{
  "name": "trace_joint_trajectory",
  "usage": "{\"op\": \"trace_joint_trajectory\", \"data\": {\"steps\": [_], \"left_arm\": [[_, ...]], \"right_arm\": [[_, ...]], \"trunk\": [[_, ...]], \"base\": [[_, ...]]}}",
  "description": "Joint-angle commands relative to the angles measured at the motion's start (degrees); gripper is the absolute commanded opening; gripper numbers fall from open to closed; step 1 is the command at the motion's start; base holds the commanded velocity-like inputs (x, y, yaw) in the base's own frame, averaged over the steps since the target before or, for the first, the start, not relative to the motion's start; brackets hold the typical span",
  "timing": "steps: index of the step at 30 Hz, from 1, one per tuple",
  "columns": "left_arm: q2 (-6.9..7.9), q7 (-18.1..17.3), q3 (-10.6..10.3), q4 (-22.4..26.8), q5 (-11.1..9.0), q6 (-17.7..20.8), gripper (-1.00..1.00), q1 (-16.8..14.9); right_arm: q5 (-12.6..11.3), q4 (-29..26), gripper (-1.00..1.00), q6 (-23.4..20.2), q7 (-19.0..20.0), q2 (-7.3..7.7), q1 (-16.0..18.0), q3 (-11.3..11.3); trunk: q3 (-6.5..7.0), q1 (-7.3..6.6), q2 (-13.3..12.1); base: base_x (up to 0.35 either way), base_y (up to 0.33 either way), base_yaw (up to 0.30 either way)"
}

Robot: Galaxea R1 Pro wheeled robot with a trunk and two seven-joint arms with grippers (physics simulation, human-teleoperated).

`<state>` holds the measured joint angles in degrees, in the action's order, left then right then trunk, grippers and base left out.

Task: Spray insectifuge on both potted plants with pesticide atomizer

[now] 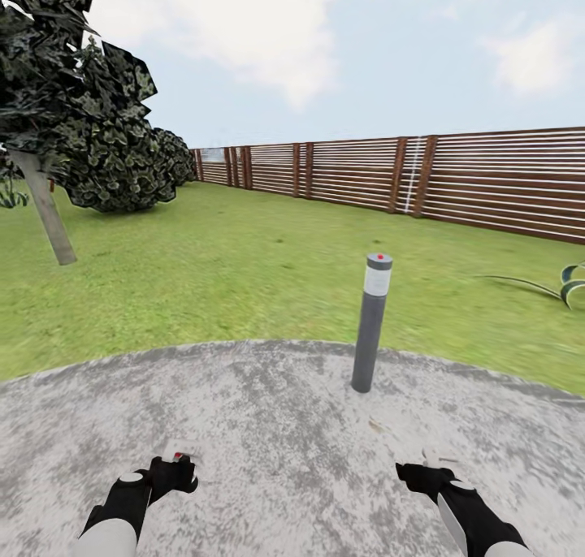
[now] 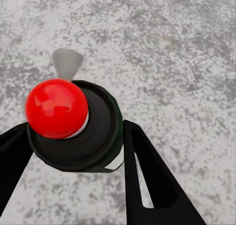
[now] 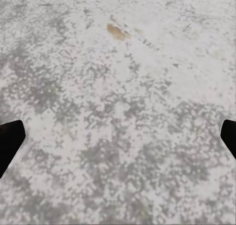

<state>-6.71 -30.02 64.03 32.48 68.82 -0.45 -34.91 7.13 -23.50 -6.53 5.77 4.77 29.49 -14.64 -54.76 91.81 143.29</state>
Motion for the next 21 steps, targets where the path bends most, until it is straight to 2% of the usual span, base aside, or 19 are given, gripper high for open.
{"op": "trace_joint_trajectory", "data": {"steps": [1,21], "left_arm": [[-0.07,-0.4,0.5,0.1,0.3,-0.1,-1.0,-0.1],[-0.07,-0.4,0.5,0.1,0.3,0.0,-1.0,-0.1]], "right_arm": [[0.6,-0.1,1.0,-0.3,0.5,-0.05,0.0,-0.5],[0.6,-0.1,1.0,-0.3,0.5,-0.04,0.0,-0.5]], "trunk": [[-0.06,0.02,0.0],[-0.06,0.02,0.0]], "base": [[0.309,0.0,0.251],[0.334,0.0,0.251]]}}
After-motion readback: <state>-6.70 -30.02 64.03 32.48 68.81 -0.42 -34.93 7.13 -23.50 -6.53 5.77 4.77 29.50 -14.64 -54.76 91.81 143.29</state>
